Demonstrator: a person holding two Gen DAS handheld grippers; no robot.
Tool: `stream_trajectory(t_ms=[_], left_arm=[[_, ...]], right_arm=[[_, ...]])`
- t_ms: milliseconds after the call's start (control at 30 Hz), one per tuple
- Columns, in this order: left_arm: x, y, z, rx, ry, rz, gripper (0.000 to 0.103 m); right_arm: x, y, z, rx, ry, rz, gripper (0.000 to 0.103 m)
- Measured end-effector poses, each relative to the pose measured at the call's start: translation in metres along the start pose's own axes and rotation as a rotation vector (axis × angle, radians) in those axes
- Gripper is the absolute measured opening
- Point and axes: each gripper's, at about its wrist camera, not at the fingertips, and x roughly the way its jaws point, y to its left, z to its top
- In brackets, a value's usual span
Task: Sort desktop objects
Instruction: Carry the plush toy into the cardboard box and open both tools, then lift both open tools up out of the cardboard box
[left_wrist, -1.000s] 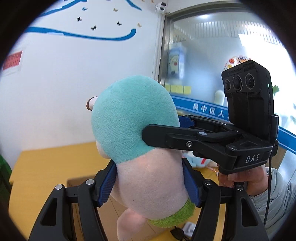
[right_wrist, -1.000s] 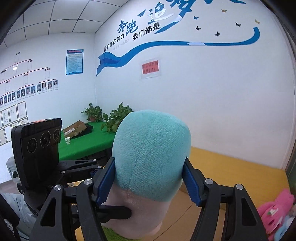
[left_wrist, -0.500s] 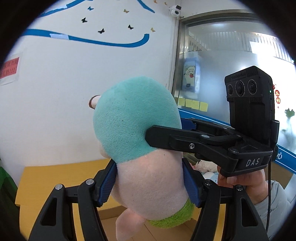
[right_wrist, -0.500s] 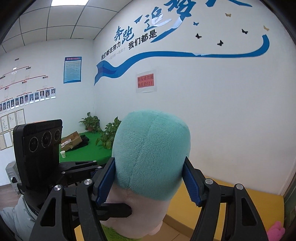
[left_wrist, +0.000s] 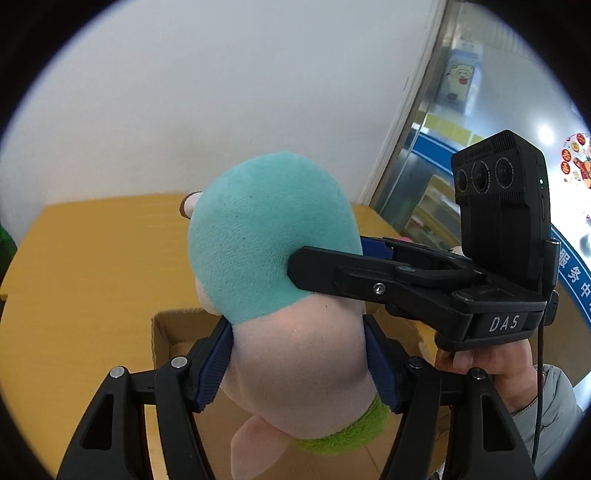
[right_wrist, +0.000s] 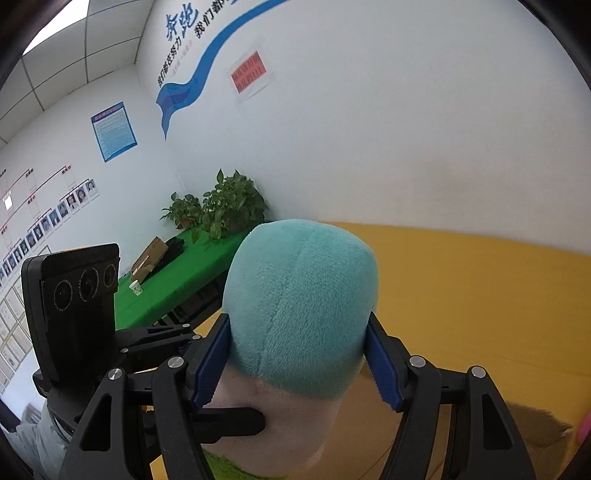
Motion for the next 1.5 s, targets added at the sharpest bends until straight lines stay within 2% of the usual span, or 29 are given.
stream_trajectory(t_ms=[167,300,433,500,533,667,867,1000,1033,1067,1100,1200,1233,1267,1333,1400,1500], left_arm=[[0.055,0.041,-0.03,-0.09,0.153,0.028,0.067],[0.083,0.062,-0.045,-0.146,0.226,0.039,0.067],[0.095,0.068,-0.047,-0.167,0.285,0.065,0.067],[0.104,0.067,-0.033,-0.201,0.321,0.062,0.068],[0.099,0.082,-0.041,-0.21,0.325,0.066,0.069],[0.084,0.087,-0.039,-0.233,0.309,0.051,0.07],[0.03,0.075,-0.056,-0.149,0.251,0.1,0.069],[0.009,0.072,-0.095,-0.131,0.284,0.098,0.069],[0.01,0.087,-0.108,-0.122,0.296,0.093,0.069],[0.006,0.081,-0.111,-0.082,0.266,0.112,0.069],[0.001,0.076,-0.118,-0.067,0.272,0.117,0.069],[-0.016,0.067,-0.137,-0.082,0.282,0.12,0.069],[-0.024,0.069,-0.154,-0.088,0.278,0.119,0.069],[-0.039,0.077,-0.184,-0.09,0.276,0.119,0.069],[-0.032,0.078,-0.189,-0.13,0.305,0.087,0.069],[-0.032,0.07,-0.188,-0.11,0.282,0.116,0.069],[-0.04,0.066,-0.197,-0.121,0.265,0.113,0.069]], right_arm=[[0.072,-0.046,-0.05,0.122,0.098,0.027,0.067],[0.114,-0.069,-0.078,0.189,0.165,0.023,0.067],[0.134,-0.082,-0.09,0.233,0.183,0.037,0.067],[0.143,-0.086,-0.098,0.25,0.204,0.04,0.067],[0.146,-0.087,-0.1,0.259,0.213,0.037,0.067],[0.153,-0.086,-0.103,0.278,0.214,0.017,0.066],[0.15,-0.083,-0.093,0.296,0.221,-0.07,0.066],[0.152,-0.086,-0.085,0.345,0.195,-0.114,0.066],[0.154,-0.086,-0.087,0.354,0.187,-0.116,0.067],[0.155,-0.085,-0.087,0.357,0.177,-0.122,0.07],[0.155,-0.084,-0.087,0.362,0.169,-0.13,0.074],[0.152,-0.081,-0.086,0.373,0.187,-0.134,0.08],[0.148,-0.079,-0.085,0.371,0.2,-0.131,0.08],[0.139,-0.075,-0.083,0.362,0.207,-0.127,0.08],[0.111,-0.064,-0.075,0.325,0.187,-0.112,0.085],[0.076,-0.054,-0.072,0.324,0.153,-0.112,0.095],[0.011,-0.032,-0.069,0.327,0.069,-0.045,0.103]])
